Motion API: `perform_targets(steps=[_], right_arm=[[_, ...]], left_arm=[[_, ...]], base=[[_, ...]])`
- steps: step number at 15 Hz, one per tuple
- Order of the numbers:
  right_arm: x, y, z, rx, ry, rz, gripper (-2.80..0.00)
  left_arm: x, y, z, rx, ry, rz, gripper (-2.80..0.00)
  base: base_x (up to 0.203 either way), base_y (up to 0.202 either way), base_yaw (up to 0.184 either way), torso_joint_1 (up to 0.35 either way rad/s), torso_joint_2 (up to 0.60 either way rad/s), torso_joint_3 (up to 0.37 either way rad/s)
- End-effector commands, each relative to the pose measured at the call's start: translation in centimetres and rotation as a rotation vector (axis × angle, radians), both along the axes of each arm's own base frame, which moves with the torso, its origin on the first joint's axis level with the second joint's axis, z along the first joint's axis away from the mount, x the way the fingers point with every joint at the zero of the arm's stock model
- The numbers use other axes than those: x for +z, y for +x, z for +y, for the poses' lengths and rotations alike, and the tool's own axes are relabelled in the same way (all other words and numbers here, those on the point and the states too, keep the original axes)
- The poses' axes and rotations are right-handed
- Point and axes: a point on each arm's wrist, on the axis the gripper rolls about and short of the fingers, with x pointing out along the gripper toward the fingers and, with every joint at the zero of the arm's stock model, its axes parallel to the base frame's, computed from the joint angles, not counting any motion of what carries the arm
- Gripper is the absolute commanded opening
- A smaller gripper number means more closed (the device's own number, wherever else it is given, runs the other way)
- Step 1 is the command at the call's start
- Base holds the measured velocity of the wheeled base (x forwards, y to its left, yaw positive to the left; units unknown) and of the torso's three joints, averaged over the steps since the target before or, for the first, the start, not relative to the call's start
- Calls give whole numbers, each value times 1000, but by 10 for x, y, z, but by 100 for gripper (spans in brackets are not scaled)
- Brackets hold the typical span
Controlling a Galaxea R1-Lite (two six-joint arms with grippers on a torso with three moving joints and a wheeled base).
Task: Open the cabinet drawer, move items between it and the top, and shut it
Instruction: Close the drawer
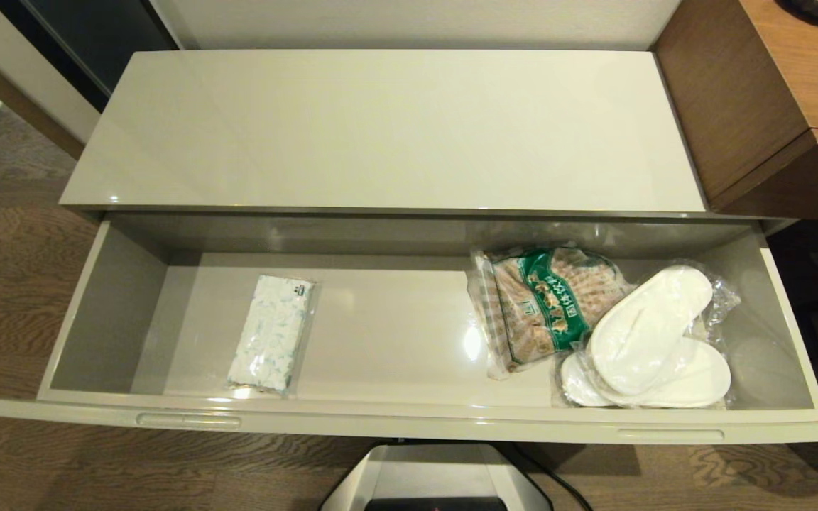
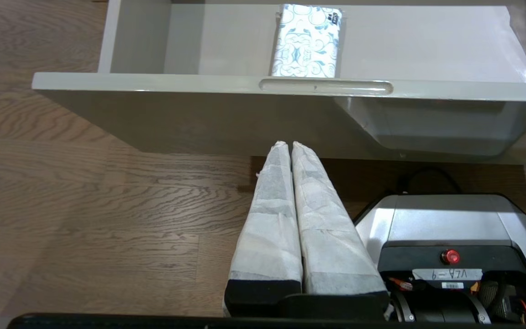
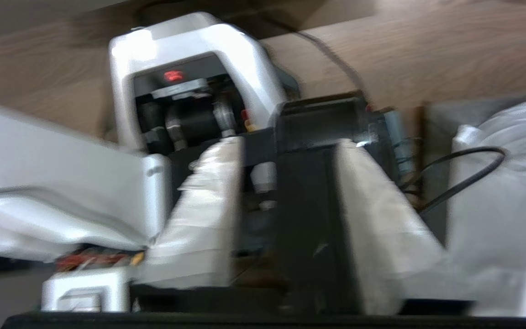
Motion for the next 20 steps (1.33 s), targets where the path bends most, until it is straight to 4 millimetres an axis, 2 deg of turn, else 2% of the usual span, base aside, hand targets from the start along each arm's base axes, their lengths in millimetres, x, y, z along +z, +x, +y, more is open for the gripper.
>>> perform_targets(steps=[1,3,7,11,12,14,20], right_arm=[[-13,12,0,-12,-2,26,-280],[-16,19,0,-12,-6,28,-280],[-18,20,0,-9,-7,36,-280],[-35,38,-1,0,0,194,-280],[-39,47,-2,3,10,260,-280],[-48,78,-3,-24,61,426,-280],[-60,160,-7,-103,226,649,-280]], left_arm=[[0,0,0,-1,0,1,-280],[0,0,0,-1,0,1,-280],[0,0,0,1,0,1,-280],[0,0,0,1,0,1,-280],[0,0,0,1,0,1,-280],[0,0,0,1,0,1,-280],[0,0,0,-1,0,1,-280]], base=[[0,0,0,0,0,0],[0,0,0,0,0,0],[0,0,0,0,0,0],[0,0,0,0,0,0],[0,0,0,0,0,0],[0,0,0,0,0,0],[0,0,0,0,0,0]])
